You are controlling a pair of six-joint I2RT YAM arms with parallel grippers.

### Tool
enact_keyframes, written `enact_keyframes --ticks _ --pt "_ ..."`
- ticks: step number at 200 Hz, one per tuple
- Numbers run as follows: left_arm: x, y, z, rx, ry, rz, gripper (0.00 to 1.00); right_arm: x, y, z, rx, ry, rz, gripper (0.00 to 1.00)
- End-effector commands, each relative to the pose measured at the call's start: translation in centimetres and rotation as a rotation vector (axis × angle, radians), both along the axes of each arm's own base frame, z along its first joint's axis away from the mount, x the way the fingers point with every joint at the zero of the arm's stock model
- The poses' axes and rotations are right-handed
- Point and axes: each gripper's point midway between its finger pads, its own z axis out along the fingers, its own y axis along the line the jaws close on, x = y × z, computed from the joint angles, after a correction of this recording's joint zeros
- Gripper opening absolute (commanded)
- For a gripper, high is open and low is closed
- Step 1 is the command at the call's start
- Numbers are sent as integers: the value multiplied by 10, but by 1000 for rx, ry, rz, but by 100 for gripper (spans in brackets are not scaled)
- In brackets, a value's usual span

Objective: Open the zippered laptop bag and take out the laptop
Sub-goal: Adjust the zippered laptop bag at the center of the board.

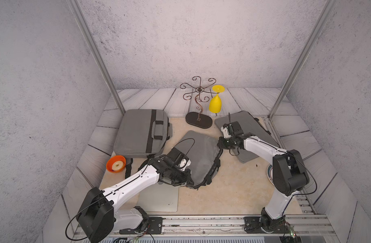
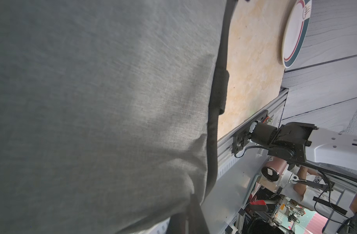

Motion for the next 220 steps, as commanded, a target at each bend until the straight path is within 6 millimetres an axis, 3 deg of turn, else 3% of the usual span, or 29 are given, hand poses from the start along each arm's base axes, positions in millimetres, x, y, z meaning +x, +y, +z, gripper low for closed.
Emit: enact_keyframes --ticks 1,42,73,107,124,141,172,220 --pt "1 -33 25 -118 -55 -96 0 28 30 20 73 -100 97 2" --pt "1 -38 10 -85 -44 -127 4 45 40 0 70 -82 126 3" --pt "-1 -31 3 -30 -47 -161 21 50 42 -15 56 -75 139 5" --pt "-2 -33 13 -48 -74 -191 33 54 43 -23 50 -72 155 11" --pt "0 -35 21 -55 -99 -207 36 54 43 -25 43 -61 164 20" --pt "8 -34 27 -39 -169 -226 41 56 40 -20 47 -65 168 37" --pt "32 -36 25 32 -313 -271 47 54 24 2 40 -66 143 56" --pt "72 -48 1 169 -395 -312 51 26 -22 31 44 -62 58 71"
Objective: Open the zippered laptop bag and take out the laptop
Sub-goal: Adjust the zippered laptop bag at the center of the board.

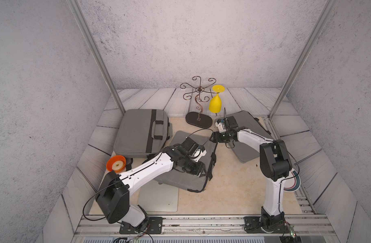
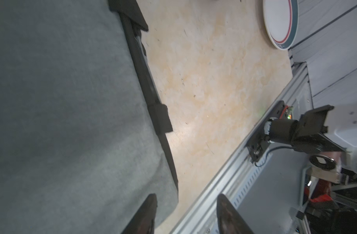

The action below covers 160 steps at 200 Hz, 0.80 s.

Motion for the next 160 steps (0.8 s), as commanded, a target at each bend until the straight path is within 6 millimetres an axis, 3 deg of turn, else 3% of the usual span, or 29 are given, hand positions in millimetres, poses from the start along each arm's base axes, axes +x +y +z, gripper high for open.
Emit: enact_keyframes --ticks 1,61,99,139,160 --pt "17 0 -16 89 -72 -30 51 -20 -25 49 27 -47 -40 71" --pt "34 -19 -55 281 -93 -26 51 -80 -72 61 74 -12 -159 75" --pt "41 -28 -75 382 -143 -30 52 -124 -85 53 110 22 -235 79" --pt "54 -38 -83 435 -192 -9 52 -162 -91 39 160 62 -288 82" --pt "63 -32 -91 516 -223 -1 52 -178 -96 33 153 77 -300 82"
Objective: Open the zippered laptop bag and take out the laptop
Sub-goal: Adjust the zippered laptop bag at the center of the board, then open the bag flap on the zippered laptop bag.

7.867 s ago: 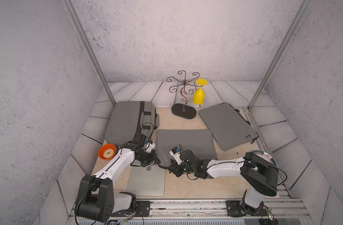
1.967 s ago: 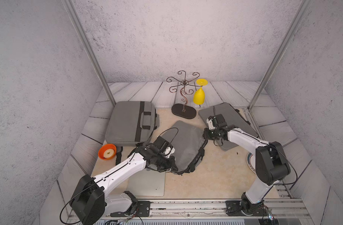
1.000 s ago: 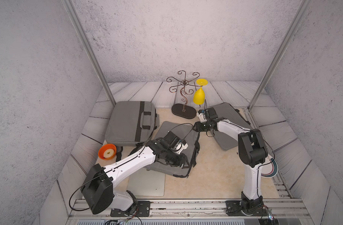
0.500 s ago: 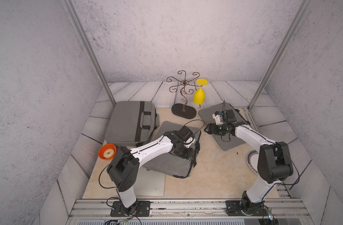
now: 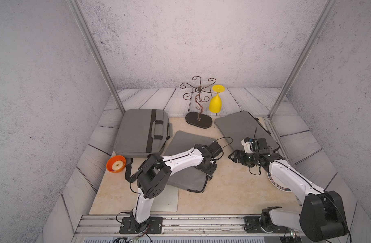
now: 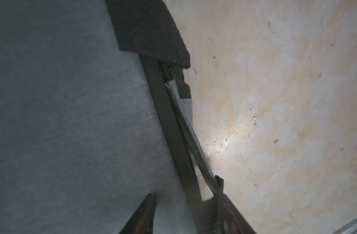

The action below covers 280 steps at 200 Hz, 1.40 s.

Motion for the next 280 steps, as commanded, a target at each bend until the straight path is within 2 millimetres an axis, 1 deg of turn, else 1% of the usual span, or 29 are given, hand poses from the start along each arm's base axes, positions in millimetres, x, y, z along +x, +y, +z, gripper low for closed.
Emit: enact_keyframes --ticks 1,13,31,63,90,102,103,112,124,137,148,160,172,189,206,215,240,280 --pt "14 11 -5 108 -60 26 52 -13 -3 3 27 3 -31 82" --pt "20 19 -8 171 -85 33 49 -20 -5 2 20 9 -31 82" --pt "24 24 -12 224 -94 18 44 -28 -7 0 7 16 -27 82" --pt "22 22 -23 268 -75 -11 43 -36 -10 -1 -5 19 -28 83" --pt "21 15 -29 251 -51 -23 37 -41 -10 -3 3 28 -27 83" --pt "17 9 -34 233 -17 -32 31 -44 -9 -6 16 35 -29 83" --pt "16 8 -34 229 -14 -34 29 -44 -9 -6 17 35 -29 83" --pt "11 2 -39 206 23 -44 20 -47 -9 -9 21 42 -32 83" --pt "8 -6 -40 179 60 -48 13 -50 -9 -11 26 48 -36 83" --pt "6 -13 -39 162 84 -53 6 -53 -9 -13 31 51 -42 83" --pt "6 -13 -39 164 90 -58 0 -55 -9 -14 34 56 -43 83" --pt "5 -11 -38 166 96 -63 0 -57 -9 -15 37 57 -44 83" --pt "8 -9 -33 157 92 -57 0 -60 -10 -17 34 58 -42 83" --pt "17 -7 -19 143 59 -45 0 -62 -10 -19 35 63 -43 83" --pt "24 -6 1 130 25 -37 0 -63 -9 -20 48 63 -44 83" --pt "28 -6 14 109 4 -32 0 -63 -8 -20 57 62 -43 83" --pt "36 -7 47 47 -49 -9 0 -61 1 -20 126 60 -42 82" --pt "43 0 87 1 -133 11 0 -51 13 -17 239 61 -68 78"
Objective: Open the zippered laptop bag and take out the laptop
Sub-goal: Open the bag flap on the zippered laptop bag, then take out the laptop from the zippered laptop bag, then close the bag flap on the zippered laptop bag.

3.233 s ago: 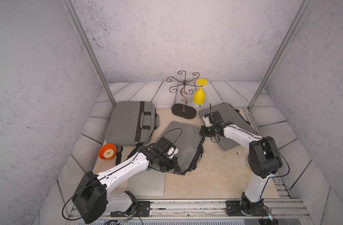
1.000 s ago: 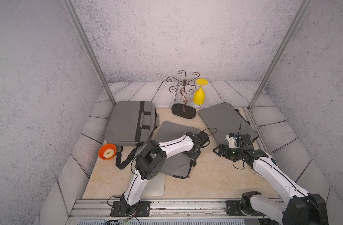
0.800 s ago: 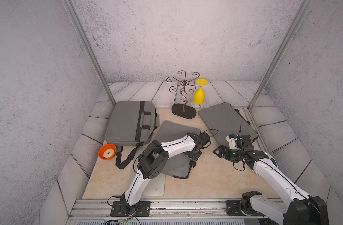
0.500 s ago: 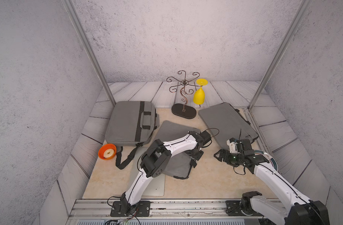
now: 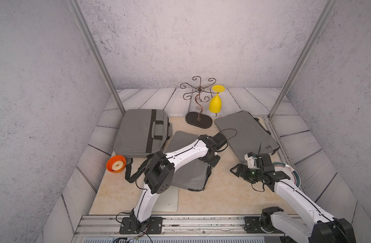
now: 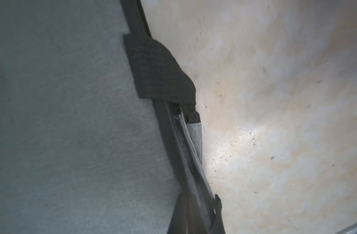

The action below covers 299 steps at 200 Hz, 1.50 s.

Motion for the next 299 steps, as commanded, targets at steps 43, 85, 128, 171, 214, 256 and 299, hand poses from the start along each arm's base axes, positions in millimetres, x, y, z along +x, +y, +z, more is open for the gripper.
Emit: enact_keyframes --ticks 43,85,128,171,214,256,299 --pt "19 12 73 -111 -134 35 0 33 27 21 238 -39 -41 70" --pt "25 15 103 -198 -156 51 0 56 47 26 346 -35 -44 60" --pt "26 20 126 -264 -164 44 0 79 89 22 438 -26 -2 52" --pt "24 28 141 -302 -163 43 0 102 138 18 505 -22 55 50" --pt "23 32 143 -307 -156 50 0 118 170 -9 565 33 49 51" --pt "22 30 147 -334 -151 51 0 125 201 -27 584 73 88 51" --pt "21 28 145 -347 -133 39 0 125 222 -47 597 114 93 52"
